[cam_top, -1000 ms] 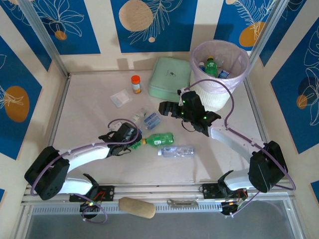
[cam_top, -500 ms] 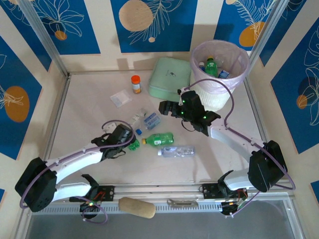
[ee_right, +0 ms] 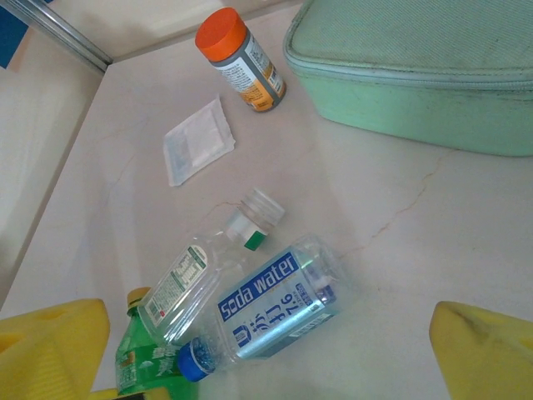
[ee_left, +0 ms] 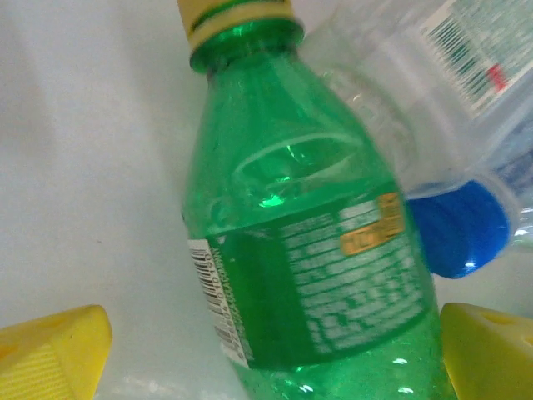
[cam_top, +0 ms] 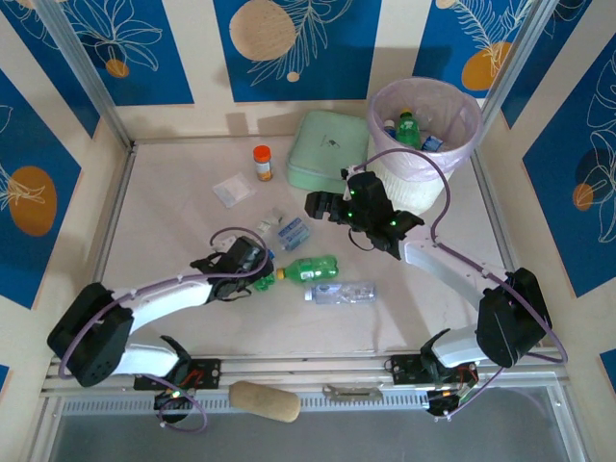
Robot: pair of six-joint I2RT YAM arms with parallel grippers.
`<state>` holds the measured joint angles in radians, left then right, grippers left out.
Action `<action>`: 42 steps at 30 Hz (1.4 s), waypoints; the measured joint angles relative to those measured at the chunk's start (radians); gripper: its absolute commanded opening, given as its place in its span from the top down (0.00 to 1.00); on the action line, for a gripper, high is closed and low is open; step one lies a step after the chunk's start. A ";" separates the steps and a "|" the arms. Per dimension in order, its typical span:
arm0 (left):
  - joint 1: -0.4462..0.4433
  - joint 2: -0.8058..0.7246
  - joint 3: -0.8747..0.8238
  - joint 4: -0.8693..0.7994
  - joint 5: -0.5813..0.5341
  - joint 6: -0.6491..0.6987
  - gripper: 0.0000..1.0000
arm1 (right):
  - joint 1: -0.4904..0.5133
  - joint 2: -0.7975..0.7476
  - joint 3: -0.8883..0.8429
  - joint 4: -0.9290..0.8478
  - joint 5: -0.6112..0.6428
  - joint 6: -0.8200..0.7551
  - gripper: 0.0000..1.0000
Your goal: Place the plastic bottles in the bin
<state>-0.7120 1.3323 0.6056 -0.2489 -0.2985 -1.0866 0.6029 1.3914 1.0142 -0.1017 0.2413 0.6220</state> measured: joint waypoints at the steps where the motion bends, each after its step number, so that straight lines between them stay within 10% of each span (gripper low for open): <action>1: 0.000 0.016 0.000 0.002 0.010 0.000 0.00 | 0.000 0.000 0.000 0.000 0.003 0.000 0.01; 18: -0.002 0.035 -0.004 0.025 0.001 -0.006 0.49 | -0.002 0.000 0.000 -0.003 0.014 0.001 0.01; 33: 0.013 -0.242 -0.063 0.106 -0.064 0.199 0.50 | -0.009 0.000 0.000 0.019 -0.063 0.008 0.01; 42: 0.034 -0.282 -0.064 0.332 0.137 0.459 0.50 | -0.009 0.024 0.016 0.108 -0.272 0.028 0.03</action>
<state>-0.6781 1.0504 0.5419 0.0830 -0.1612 -0.6277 0.5938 1.4158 1.0302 0.0067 -0.0307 0.6498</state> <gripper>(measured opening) 0.551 0.981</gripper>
